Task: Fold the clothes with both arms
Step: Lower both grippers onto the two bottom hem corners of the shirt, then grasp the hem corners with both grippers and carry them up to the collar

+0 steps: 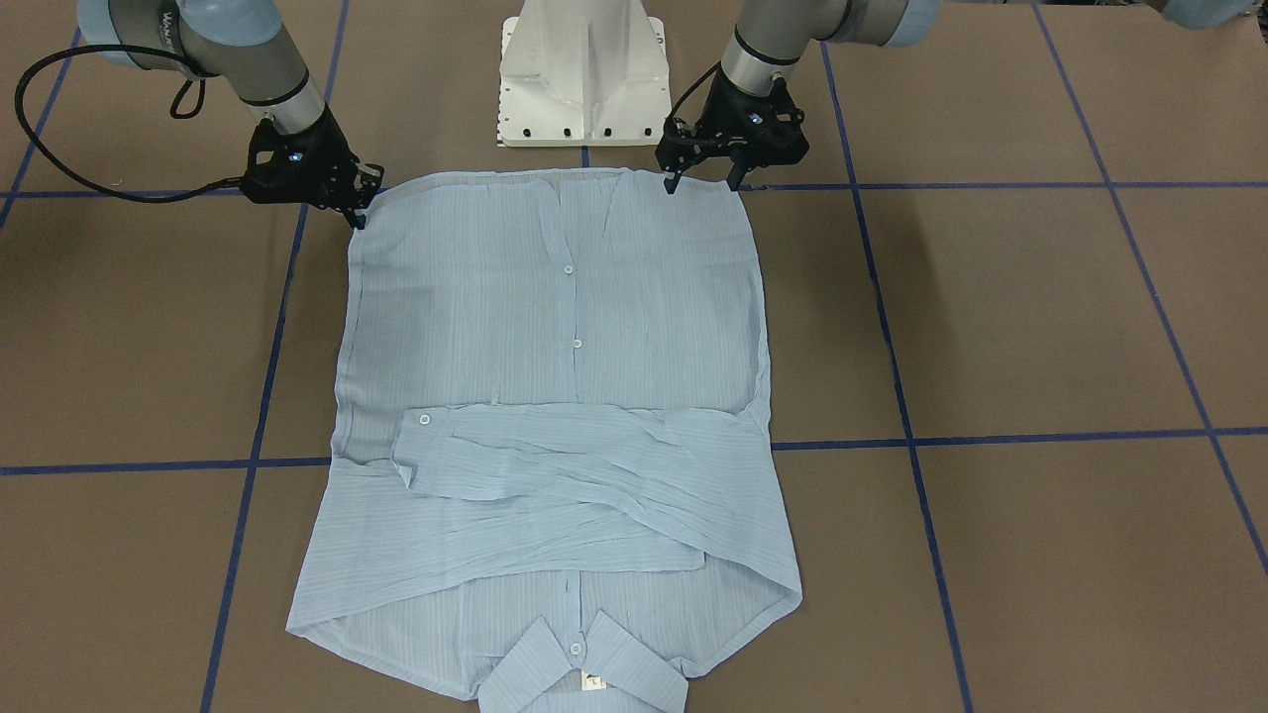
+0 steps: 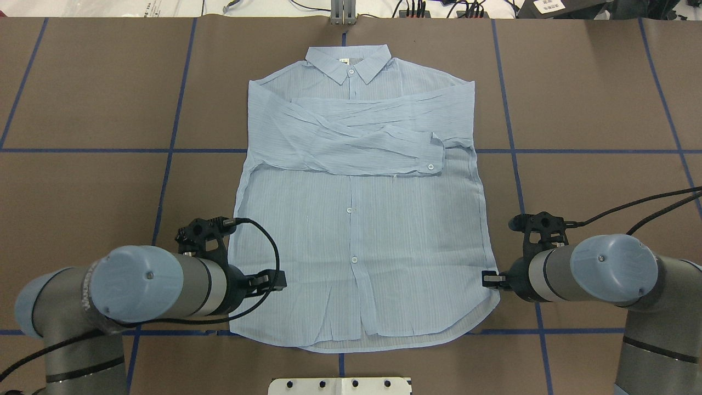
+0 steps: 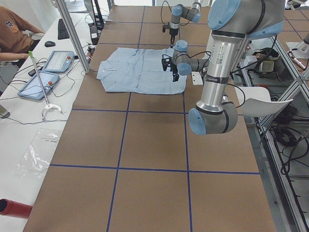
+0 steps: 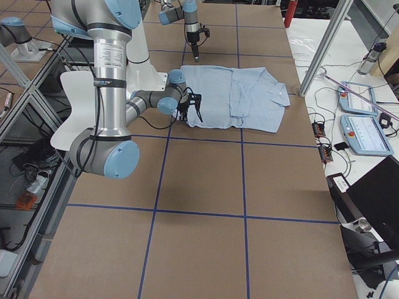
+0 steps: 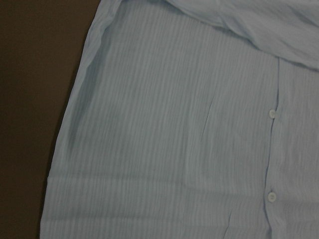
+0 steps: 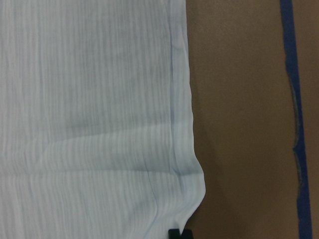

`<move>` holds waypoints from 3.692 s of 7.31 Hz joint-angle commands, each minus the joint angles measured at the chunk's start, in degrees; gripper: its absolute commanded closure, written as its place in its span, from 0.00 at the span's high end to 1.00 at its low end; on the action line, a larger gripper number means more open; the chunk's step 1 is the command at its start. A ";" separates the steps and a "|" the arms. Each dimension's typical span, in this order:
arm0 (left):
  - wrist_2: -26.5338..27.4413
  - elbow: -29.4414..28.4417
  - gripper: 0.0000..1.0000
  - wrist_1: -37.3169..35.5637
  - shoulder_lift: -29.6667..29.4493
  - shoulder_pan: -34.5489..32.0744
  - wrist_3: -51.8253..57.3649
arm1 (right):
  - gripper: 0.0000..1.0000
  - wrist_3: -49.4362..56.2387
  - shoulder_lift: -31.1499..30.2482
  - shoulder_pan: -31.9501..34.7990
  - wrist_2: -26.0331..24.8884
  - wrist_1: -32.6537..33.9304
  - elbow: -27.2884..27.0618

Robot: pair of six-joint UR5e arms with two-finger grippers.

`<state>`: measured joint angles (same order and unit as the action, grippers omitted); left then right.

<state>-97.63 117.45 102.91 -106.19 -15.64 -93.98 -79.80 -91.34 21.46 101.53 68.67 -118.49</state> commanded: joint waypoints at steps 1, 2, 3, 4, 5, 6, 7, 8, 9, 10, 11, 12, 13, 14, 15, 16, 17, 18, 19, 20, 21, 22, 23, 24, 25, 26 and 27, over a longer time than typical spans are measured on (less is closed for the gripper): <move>1.21 -0.21 0.88 -3.57 1.42 3.24 -1.82 | 0.00 -0.01 0.11 -0.01 0.16 -0.02 0.01; 1.30 -0.47 0.85 -4.46 1.42 3.33 -1.82 | 0.00 -0.01 0.29 0.07 0.16 -0.02 0.10; 1.30 -1.25 0.82 -4.47 1.51 3.25 -1.65 | 0.00 -0.01 0.12 0.33 0.60 -0.02 0.01; 1.39 -2.31 0.78 -4.47 1.51 3.33 -1.47 | 0.00 -0.01 0.11 0.77 0.77 -0.02 -0.08; 1.39 -2.93 0.73 -4.47 1.51 3.34 -1.38 | 0.00 -0.01 0.03 0.95 0.86 -0.02 -0.34; 2.17 -4.15 0.69 -4.39 1.51 3.34 -1.38 | 0.00 -0.01 0.20 1.04 0.86 -0.02 -0.26; 2.44 -4.16 0.64 -4.47 1.51 3.34 -1.29 | 0.00 -0.01 0.11 1.13 0.86 -0.02 -0.43; 2.44 -4.16 0.59 -4.47 1.51 3.25 -1.21 | 0.00 -0.01 0.20 1.21 0.86 -0.02 -0.43; 2.36 -4.16 0.53 -4.47 1.60 3.33 -1.20 | 0.00 -0.01 -0.15 1.30 0.95 -0.02 -0.60; 2.36 -3.64 0.50 -4.47 1.77 3.25 -1.20 | 0.00 -0.01 -0.15 1.56 0.95 -0.02 -0.69; 2.36 -3.63 0.45 -4.47 1.77 3.25 -1.20 | 0.00 -0.01 -0.24 1.74 1.04 -0.02 -0.69; 2.36 -3.55 0.33 -4.47 1.78 3.25 -1.20 | 0.00 0.08 -0.24 2.00 1.04 -0.02 -0.78; 2.36 -3.55 0.17 -4.47 1.86 3.25 -1.20 | 0.00 0.08 -0.24 2.35 1.56 -0.02 -0.78; 2.36 -3.63 0.03 -4.39 1.78 3.33 -1.20 | 0.00 -0.01 -0.06 2.53 2.61 -0.02 -0.70; 2.27 -3.55 0.00 -4.39 1.60 3.34 -1.20 | 0.00 0.08 -0.06 2.62 2.62 -0.02 -0.61; 2.09 -2.76 0.00 -4.39 1.77 3.25 -1.12 | 0.00 0.08 0.11 2.71 2.62 -0.02 -0.61; 1.74 -1.10 0.00 -4.39 1.77 2.64 -1.03 | 0.00 0.08 0.20 3.06 2.88 -0.02 -0.61; 1.65 1.18 0.00 -4.39 1.69 2.28 -0.42 | 0.00 0.08 0.38 3.67 3.15 -0.02 -0.61; 1.74 2.85 0.00 -4.47 1.95 1.58 2.28 | 0.00 0.25 0.55 4.28 3.24 -0.02 -0.69; 1.65 2.61 0.00 -4.39 1.86 0.19 2.92 | 0.00 0.34 0.29 4.55 3.24 -0.02 -0.61; 1.57 2.69 0.00 -4.47 1.95 -1.31 5.54 | 0.00 0.52 0.20 5.51 4.63 -0.02 -0.43; 0.09 2.26 0.00 -4.47 1.95 -2.45 7.91 | 0.00 0.87 0.29 6.91 6.12 -0.02 -0.52; -0.10 2.25 0.00 -4.47 1.95 -3.07 8.54 | 0.00 0.87 0.38 7.71 7.01 -0.02 -0.43; -0.10 2.17 0.00 -4.39 2.39 -3.34 8.64 | 0.00 1.13 0.38 8.68 7.97 -0.11 -0.43; -0.10 2.17 0.00 -4.39 2.48 -3.43 8.73 | 0.00 1.48 0.20 9.47 8.24 -0.02 -0.34; -0.19 2.25 0.00 -4.39 2.48 -3.43 8.73 | 0.00 2.79 0.20 10.26 8.33 0.06 -0.08; -0.19 2.25 0.00 -4.39 2.48 -3.43 8.64 | 0.00 3.85 0.20 11.31 9.38 0.06 0.18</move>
<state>-97.78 119.68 98.52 -103.75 -19.02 -85.32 -77.29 -91.11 31.51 109.96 68.69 -118.62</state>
